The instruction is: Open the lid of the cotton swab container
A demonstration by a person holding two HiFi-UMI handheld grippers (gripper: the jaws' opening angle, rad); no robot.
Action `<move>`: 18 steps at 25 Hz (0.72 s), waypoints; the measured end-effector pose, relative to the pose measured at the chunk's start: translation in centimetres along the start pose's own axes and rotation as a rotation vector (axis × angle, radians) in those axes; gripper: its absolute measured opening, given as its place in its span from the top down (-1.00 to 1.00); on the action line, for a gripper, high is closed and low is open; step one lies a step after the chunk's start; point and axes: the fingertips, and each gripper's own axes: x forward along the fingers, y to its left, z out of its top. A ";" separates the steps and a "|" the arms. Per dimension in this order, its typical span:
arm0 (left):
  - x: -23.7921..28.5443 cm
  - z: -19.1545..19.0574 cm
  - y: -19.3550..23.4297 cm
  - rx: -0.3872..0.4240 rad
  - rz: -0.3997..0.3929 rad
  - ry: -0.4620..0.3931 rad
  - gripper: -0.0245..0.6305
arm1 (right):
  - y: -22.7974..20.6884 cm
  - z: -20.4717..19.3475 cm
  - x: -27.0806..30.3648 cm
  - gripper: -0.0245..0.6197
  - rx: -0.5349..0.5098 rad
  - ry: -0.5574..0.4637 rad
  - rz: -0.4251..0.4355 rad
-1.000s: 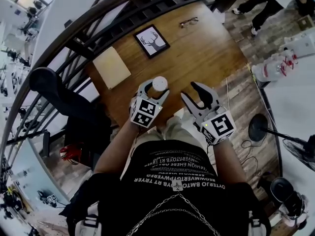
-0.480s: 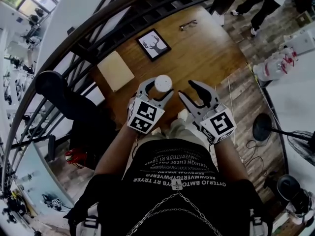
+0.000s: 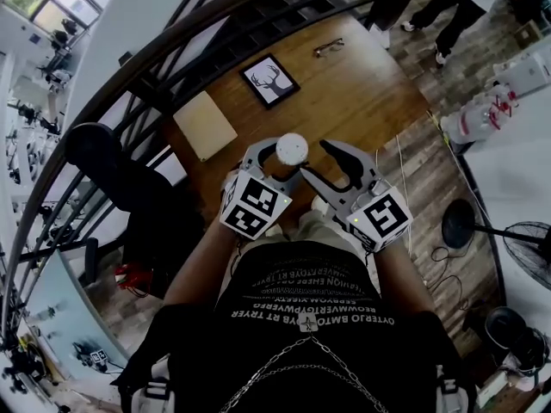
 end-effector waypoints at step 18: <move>-2.2 0.4 -2.7 0.064 -0.084 0.021 0.11 | 3.6 0.3 1.7 0.12 -0.039 0.056 0.049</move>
